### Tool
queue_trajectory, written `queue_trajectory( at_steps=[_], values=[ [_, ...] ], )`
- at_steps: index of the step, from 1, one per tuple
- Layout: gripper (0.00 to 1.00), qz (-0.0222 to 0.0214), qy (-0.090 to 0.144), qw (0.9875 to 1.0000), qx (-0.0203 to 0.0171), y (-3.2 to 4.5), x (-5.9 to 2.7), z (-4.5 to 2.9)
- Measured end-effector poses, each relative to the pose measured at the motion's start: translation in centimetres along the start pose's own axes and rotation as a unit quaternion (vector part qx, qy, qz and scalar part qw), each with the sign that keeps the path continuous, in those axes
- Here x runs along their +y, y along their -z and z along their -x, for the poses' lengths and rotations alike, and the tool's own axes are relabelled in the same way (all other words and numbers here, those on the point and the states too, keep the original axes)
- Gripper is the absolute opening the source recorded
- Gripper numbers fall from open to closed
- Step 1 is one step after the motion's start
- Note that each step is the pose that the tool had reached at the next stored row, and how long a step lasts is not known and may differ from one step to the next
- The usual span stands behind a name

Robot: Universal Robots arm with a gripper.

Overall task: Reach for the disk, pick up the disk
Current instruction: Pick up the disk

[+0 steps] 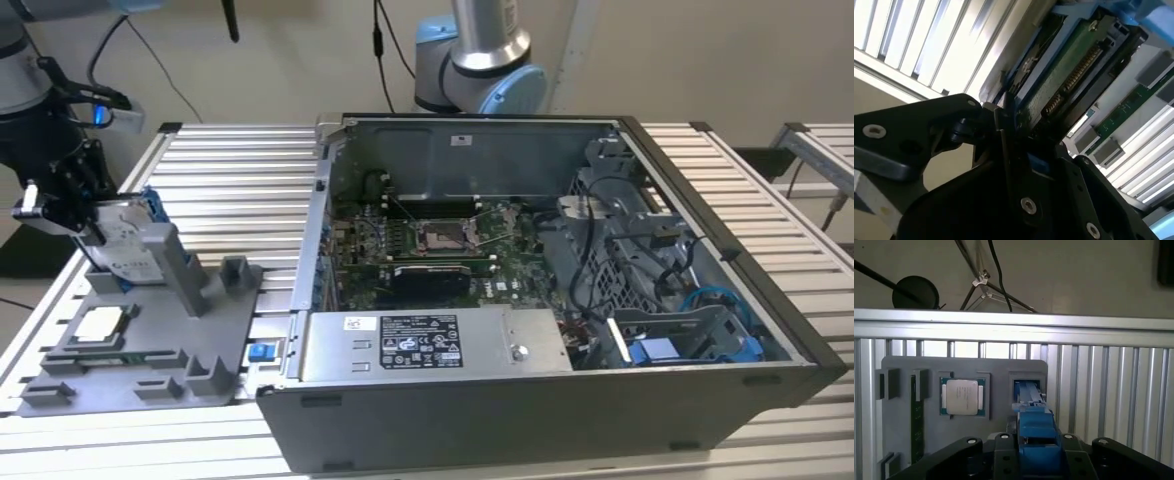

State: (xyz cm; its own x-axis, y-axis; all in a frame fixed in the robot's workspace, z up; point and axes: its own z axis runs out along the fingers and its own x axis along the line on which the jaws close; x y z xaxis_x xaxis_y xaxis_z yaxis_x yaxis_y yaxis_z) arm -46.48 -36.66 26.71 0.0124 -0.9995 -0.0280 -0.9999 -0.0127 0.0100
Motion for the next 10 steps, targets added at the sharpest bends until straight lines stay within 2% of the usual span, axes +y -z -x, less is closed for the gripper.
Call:
queue_trajectory(
  at_steps=[7, 10],
  values=[
    [0.0, 0.0, 0.0, 1.0, 0.0005, -0.02, 0.0, 0.01],
    [0.0, 0.0, 0.0, 1.0, 0.0057, -0.02, 0.0, 0.01]
  ],
)
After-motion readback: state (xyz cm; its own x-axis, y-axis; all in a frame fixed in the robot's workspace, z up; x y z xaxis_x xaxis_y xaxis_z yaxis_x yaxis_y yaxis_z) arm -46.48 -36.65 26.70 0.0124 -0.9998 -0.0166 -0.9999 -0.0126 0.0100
